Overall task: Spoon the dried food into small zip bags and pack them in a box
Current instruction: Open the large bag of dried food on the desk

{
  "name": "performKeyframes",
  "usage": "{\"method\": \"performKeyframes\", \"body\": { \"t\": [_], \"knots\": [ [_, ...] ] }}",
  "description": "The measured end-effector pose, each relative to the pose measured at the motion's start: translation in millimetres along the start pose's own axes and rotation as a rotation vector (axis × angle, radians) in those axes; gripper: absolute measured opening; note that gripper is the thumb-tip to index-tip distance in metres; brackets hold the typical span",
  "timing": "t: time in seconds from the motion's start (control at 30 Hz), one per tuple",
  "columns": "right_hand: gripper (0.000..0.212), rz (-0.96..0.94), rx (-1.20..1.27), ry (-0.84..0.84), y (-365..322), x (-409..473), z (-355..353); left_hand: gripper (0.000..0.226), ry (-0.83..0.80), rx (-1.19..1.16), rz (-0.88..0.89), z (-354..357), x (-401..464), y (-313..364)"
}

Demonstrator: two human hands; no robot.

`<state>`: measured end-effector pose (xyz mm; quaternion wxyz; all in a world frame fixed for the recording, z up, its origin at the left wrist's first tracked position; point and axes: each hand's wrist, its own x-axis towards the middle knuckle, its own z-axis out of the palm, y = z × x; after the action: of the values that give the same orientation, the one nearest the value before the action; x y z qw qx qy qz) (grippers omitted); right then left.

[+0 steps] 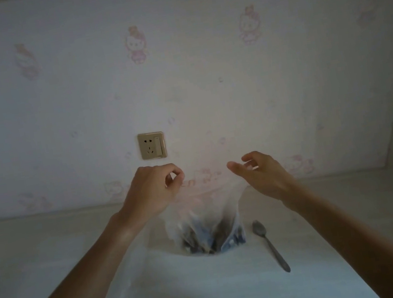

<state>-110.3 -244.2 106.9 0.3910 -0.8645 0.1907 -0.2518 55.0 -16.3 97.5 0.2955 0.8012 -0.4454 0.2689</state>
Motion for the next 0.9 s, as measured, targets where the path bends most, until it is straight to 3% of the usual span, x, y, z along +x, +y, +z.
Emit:
{"method": "performKeyframes", "body": {
  "t": [0.07, 0.17, 0.23, 0.3, 0.4, 0.5, 0.63, 0.73, 0.83, 0.9],
  "knots": [
    [0.069, -0.026, -0.088, -0.038, -0.4, 3.6, 8.1, 0.011, 0.002, 0.026, 0.000, -1.7, -4.4, 0.8],
    [0.059, -0.050, -0.183, -0.096, 0.6, 5.0, 14.9, 0.028, -0.204, 0.062, -0.141, -4.4, -10.5, -0.1],
    [0.055, -0.070, -0.230, -0.126, 1.7, 4.1, 16.3, 0.034, -0.317, -0.050, -0.258, -4.9, -16.1, -2.0],
    [0.052, -0.075, -0.254, -0.144, 3.6, 3.5, 17.5, 0.048, -0.332, -0.118, -0.327, -2.2, -21.8, -3.8],
    [0.039, -0.072, -0.257, -0.140, 6.1, 2.6, 19.1, 0.065, -0.325, 0.014, -0.410, -0.6, -26.8, -6.5],
    [0.011, -0.071, -0.255, -0.093, 8.0, 0.6, 21.4, 0.052, -0.338, 0.115, -0.485, -1.8, -29.2, -14.3],
    [0.023, -0.079, -0.213, -0.088, 3.9, -5.7, 15.8, 0.044, -0.198, 0.073, -0.469, -4.4, -33.7, -19.4],
    [0.037, -0.076, -0.278, -0.121, 1.8, -5.8, 13.2, 0.035, -0.082, -0.200, -0.497, -3.9, -29.6, -16.1],
    [0.022, -0.021, -0.256, -0.103, 1.7, -2.2, 10.9, 0.025, -0.042, -0.554, -0.588, -7.4, -25.0, -10.0],
    [0.020, 0.003, -0.205, -0.061, 2.2, -2.9, 7.0, 0.021, -0.037, -0.610, -0.624, -9.3, -26.9, -9.6]
  ]
}}
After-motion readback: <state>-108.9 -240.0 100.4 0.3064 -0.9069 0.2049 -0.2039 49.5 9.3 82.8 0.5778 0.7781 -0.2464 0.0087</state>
